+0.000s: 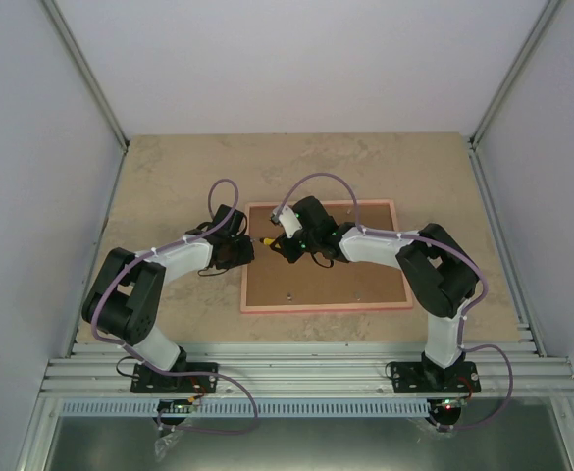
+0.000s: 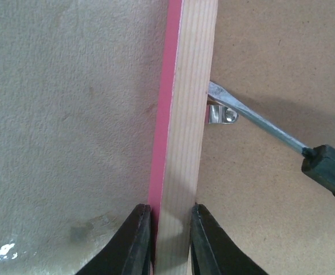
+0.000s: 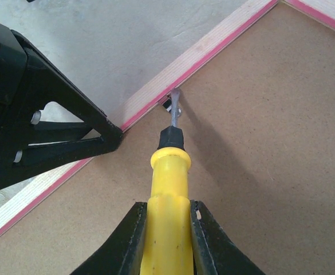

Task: Take the photo out of the frame

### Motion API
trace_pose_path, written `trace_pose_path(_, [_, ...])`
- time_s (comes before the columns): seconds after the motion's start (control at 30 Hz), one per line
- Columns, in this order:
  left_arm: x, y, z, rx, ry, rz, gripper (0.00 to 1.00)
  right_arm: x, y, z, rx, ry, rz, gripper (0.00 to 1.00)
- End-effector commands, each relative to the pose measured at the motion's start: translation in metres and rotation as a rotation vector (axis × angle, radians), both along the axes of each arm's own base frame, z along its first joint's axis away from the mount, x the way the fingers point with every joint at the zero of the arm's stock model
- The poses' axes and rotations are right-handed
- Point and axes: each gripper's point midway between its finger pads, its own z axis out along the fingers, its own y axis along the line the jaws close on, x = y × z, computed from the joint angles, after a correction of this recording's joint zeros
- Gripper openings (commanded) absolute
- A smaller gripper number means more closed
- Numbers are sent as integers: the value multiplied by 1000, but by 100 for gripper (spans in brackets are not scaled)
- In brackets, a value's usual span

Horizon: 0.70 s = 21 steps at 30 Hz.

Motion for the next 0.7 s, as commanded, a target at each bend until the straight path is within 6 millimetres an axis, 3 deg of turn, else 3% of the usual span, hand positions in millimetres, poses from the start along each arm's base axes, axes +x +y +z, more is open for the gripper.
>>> trace_pose_path(0.0, [-6, 1, -11, -5, 39, 15, 14, -13, 5, -4, -20, 18, 50, 0])
trace_pose_path(0.67, [-6, 5, -14, 17, 47, 33, 13, -44, -7, -7, -109, 109, 120, 0])
